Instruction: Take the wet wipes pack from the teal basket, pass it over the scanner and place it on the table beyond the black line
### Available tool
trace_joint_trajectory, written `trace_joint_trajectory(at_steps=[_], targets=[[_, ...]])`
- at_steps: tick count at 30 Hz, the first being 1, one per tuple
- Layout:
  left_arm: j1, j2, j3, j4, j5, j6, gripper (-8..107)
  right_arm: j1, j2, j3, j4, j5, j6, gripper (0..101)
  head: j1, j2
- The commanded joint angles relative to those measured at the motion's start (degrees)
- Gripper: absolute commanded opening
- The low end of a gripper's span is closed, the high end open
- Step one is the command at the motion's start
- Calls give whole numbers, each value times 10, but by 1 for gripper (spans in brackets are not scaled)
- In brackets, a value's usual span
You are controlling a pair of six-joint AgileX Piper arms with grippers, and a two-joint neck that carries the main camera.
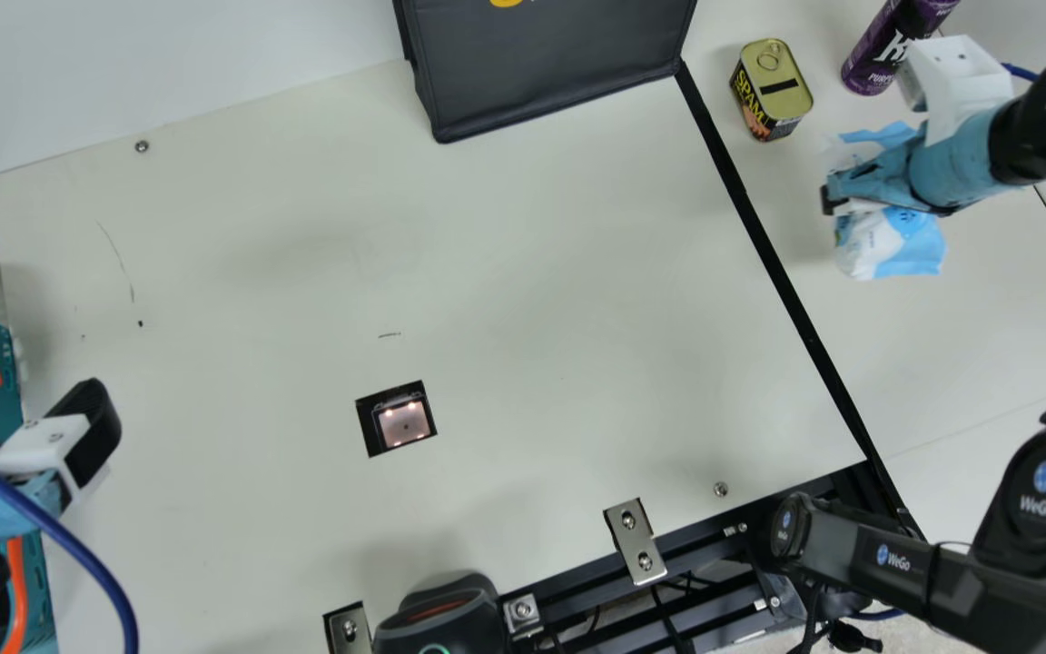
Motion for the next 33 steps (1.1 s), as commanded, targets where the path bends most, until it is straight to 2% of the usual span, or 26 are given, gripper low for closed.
trace_joint_trajectory(at_steps=[1, 8, 14, 25, 33], targets=[[0, 0, 0, 0, 0, 0, 90, -20, 11, -4, -2, -13, -33, 0, -17, -1], [0, 0, 0, 0, 0, 0, 90, -57, 55, -22, 4, -55, -100, 0, -17, -1], [0, 0, 0, 0, 0, 0, 90, -83, 100, -51, 22, -75, -159, 0, -17, -1], [0, 0, 0, 0, 0, 0, 90, -124, 180, -127, 67, -69, -270, 0, -17, -1], [0, 0, 0, 0, 0, 0, 90, -133, 219, -162, 86, -65, -322, 0, -17, -1]])
